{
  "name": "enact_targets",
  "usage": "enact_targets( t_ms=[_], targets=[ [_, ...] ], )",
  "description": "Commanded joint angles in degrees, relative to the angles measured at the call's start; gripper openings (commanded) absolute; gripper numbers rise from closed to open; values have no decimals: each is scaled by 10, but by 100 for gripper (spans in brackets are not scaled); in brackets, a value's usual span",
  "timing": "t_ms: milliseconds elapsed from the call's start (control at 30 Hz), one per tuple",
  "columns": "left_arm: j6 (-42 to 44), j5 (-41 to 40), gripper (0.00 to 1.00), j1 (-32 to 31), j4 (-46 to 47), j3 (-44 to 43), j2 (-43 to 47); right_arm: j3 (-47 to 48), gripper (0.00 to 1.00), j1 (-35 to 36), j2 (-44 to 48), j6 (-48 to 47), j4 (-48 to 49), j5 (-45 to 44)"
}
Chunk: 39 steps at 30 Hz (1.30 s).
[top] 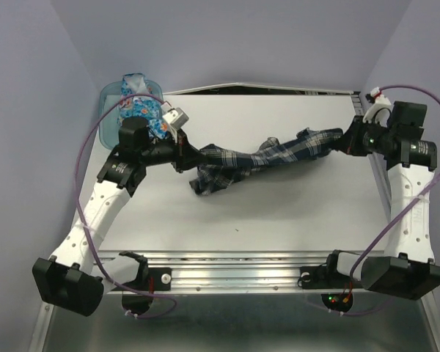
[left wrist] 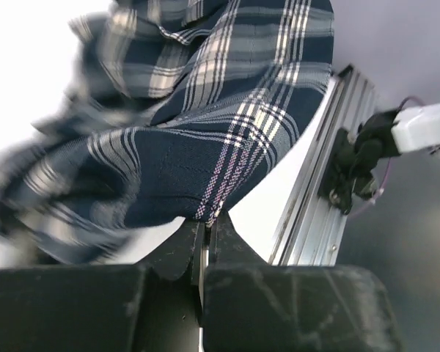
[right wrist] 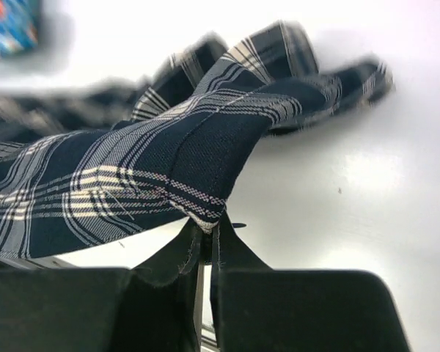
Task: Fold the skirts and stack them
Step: Flatten the skirt out
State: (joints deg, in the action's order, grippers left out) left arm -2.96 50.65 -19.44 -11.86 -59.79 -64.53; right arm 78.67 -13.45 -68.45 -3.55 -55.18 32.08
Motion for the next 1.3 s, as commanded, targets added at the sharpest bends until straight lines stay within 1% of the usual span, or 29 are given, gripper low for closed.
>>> enact_targets(
  t_ms=[0,33,100,133,233,267,333,367,400,433,467,500,533,567,600,633,700,733,800,833,867,967,1033,1067,1133,1167,1200,1233,1267],
  targets=[
    [-80,43,0,46,24,-52,2,109,1,-10,-18,97,38,15],
    [-126,48,0,54,39,-60,0,143,1,-15,-23,107,47,13],
    [-172,66,0,73,87,-61,-1,172,1,-15,-39,131,56,9],
    [-188,63,0,75,95,-63,-2,183,1,-15,-42,139,59,11],
    [-233,53,0,78,114,-53,-11,174,1,-15,-50,169,88,15],
    [-233,29,0,78,114,-63,-26,149,1,-15,-61,180,105,18],
    [-235,12,0,79,112,-75,-50,132,1,-15,-82,190,118,10],
    [-230,2,0,79,105,-88,-85,131,1,-15,-112,198,125,13],
    [-230,0,0,79,102,-101,-104,135,1,-15,-112,207,135,11],
    [-234,1,0,79,108,-128,-144,142,1,-15,-143,211,164,9],
    [-233,1,0,79,113,-146,-164,153,1,-15,-162,215,178,13],
    [-227,-5,0,79,114,-168,-187,183,1,-15,-200,233,206,13],
    [-228,-7,0,79,114,-220,-210,204,1,-15,-223,240,219,11],
    [-226,-10,0,80,129,-253,-262,229,1,-15,-249,246,227,10],
    [-213,-14,0,80,127,-291,-291,296,1,-15,-277,253,234,11],
    [-209,-21,0,81,122,-372,-346,337,1,-15,-337,260,234,4],
    [-208,-28,0,83,125,-457,-401,423,1,-15,-396,269,241,2],
    [-212,-34,0,87,120,-558,-457,481,1,-15,-431,273,256,-2],
    [-236,-29,0,93,150,-637,-499,517,1,-15,-448,278,291,-3],
    [-217,-39,0,93,160,-689,-510,557,1,-15,-457,278,299,-1],
    [-204,-49,0,93,172,-701,-517,567,1,-15,-462,280,308,-4],
    [-193,-32,0,98,223,-701,-510,570,1,-15,-455,272,361,-14],
    [-192,-31,0,101,235,-679,-507,535,1,-15,-438,274,405,-20],
    [-174,-30,0,101,229,-648,-507,474,1,-15,-432,274,418,-6],
    [-152,-26,0,100,228,-590,-501,401,1,-10,-416,251,437,-1],
    [-144,-29,0,100,229,-516,-492,362,1,-10,-412,243,441,-1],
    [-130,-28,0,100,232,-477,-489,281,1,-10,-408,221,444,10],
    [-121,-25,0,100,232,-444,-488,241,1,-10,-406,211,442,15],
    [-111,-27,0,99,224,-379,-490,199,1,-10,-405,189,441,24]
  ],
)
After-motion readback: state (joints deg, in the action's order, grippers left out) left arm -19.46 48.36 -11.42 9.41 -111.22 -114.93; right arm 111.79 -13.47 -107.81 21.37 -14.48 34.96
